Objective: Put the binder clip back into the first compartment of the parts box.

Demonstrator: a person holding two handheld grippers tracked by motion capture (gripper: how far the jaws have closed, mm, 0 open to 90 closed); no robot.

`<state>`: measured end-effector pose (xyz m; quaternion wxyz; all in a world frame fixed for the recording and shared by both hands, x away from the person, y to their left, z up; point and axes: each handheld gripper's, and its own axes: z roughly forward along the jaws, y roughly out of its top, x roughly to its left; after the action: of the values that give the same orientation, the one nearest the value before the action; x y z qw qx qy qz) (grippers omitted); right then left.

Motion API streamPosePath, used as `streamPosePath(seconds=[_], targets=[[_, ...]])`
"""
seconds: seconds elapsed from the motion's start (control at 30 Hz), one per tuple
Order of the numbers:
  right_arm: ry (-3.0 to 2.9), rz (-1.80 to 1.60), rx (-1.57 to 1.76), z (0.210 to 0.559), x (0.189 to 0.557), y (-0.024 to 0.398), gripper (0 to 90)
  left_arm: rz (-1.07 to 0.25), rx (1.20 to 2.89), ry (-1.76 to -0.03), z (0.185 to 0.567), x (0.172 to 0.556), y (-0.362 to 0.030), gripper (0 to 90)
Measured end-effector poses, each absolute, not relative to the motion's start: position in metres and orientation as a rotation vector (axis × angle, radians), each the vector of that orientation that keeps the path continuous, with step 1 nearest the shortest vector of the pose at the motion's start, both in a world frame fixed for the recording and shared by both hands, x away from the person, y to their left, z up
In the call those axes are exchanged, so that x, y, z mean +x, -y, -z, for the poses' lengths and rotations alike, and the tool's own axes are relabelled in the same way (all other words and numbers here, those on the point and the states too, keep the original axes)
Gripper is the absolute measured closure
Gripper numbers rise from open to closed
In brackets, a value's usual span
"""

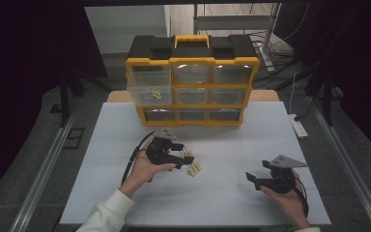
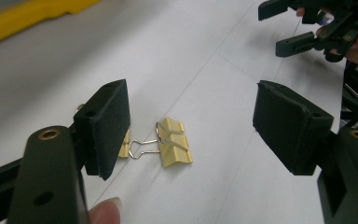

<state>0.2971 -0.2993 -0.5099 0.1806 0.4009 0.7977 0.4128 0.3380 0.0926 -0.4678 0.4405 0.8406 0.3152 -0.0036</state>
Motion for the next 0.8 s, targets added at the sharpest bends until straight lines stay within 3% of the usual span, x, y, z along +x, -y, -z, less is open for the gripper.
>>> streamPosePath(seconds=[0.8], targets=[[-2.259, -1.166, 1.131, 0.51, 0.297, 0.299, 16.7, 0.067, 2.18, -0.864, 0.504, 0.355, -0.074, 32.0]])
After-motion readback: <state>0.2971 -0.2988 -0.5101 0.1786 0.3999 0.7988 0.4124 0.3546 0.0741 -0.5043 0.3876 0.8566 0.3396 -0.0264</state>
